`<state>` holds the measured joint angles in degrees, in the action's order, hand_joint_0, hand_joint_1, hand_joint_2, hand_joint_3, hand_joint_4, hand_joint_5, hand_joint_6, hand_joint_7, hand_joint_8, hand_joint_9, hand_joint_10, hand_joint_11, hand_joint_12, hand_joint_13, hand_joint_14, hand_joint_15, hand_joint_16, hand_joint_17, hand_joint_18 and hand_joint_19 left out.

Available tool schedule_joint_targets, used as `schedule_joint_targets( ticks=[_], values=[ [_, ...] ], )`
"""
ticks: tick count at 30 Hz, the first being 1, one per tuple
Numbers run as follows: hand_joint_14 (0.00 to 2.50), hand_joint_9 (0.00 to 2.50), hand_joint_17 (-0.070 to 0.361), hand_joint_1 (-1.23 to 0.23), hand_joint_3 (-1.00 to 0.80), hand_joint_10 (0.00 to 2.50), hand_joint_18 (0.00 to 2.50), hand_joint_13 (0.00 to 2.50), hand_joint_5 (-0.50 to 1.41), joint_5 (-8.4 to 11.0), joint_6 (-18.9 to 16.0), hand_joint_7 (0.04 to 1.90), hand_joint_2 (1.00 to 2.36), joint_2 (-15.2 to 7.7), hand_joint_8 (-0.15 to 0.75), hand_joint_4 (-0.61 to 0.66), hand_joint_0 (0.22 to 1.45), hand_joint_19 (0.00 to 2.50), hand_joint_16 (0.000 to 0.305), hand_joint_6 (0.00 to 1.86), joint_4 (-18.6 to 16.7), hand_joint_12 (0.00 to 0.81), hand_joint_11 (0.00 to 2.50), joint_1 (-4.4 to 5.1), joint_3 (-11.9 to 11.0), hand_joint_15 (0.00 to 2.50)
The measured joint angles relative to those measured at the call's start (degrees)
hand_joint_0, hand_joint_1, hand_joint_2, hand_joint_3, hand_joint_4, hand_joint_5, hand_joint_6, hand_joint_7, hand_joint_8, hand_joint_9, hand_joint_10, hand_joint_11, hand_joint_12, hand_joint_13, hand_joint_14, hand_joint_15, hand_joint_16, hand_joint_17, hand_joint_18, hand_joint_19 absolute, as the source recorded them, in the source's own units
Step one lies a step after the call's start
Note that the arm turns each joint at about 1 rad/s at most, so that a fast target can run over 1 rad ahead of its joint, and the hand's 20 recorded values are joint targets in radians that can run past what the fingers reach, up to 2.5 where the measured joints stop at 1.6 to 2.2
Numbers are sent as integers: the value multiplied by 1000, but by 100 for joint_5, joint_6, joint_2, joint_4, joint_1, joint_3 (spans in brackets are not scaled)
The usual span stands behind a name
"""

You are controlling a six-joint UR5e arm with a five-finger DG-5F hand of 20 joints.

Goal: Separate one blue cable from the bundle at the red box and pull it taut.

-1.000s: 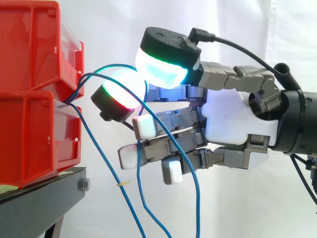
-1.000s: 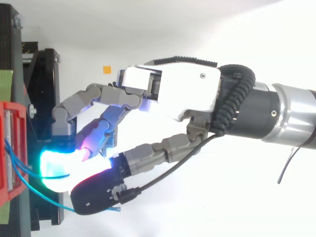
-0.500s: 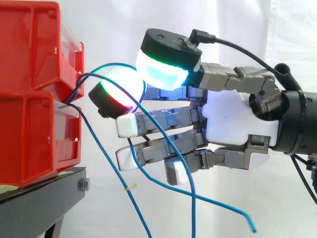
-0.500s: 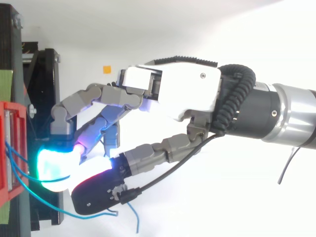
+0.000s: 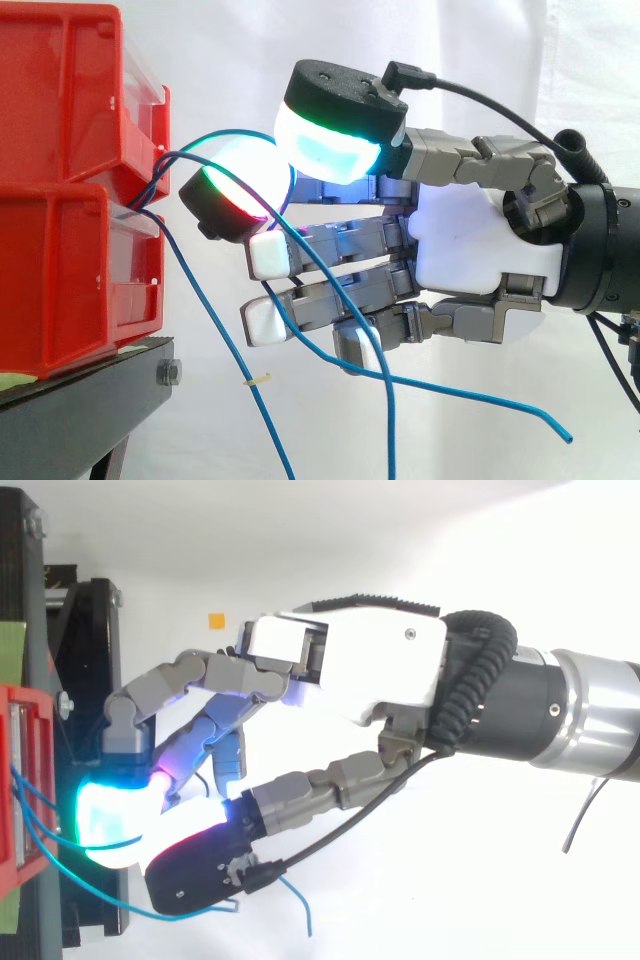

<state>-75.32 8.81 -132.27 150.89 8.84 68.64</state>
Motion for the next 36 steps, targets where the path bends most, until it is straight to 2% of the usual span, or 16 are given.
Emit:
schedule_joint_targets(
  ticks=[6, 7, 12, 14, 20, 29, 36],
  values=[
    [13, 440, 138, -762, -54, 3, 881, 777, -44, -14, 39, 1061, 1135, 2, 254, -284, 541, 778, 61, 806, 57, 407, 130, 2, 0, 447],
    [11, 403, 139, -762, -74, 2, 883, 760, -40, -22, 56, 1065, 1193, 4, 251, -286, 525, 773, 62, 796, 97, 410, 100, 2, 0, 414],
    [11, 366, 140, -764, -98, 1, 866, 728, -36, -134, 114, 1088, 1250, 8, 243, -278, 511, 767, 62, 781, 521, 418, 75, 3, 0, 403],
    [13, 410, 140, -768, -109, 2, 869, 753, -36, -192, 114, 1105, 1242, 8, 254, -263, 516, 778, 62, 777, 690, 421, 98, 4, 0, 425],
    [15, 606, 140, -757, -93, 7, 865, 798, -40, -231, 90, 1116, 1171, 8, 291, -253, 533, 785, 62, 781, 795, 423, 292, 4, 0, 523],
    [14, 648, 141, -753, -89, 7, 864, 826, -41, -244, 83, 1111, 1171, 28, 300, -248, 533, 796, 62, 784, 791, 425, 310, -10, 47, 542],
    [16, 675, 141, -749, -89, 8, 866, 838, -42, -255, 118, 1102, 1175, 195, 307, -229, 532, 805, 63, 789, 883, 426, 327, -33, 98, 548]
  ],
)
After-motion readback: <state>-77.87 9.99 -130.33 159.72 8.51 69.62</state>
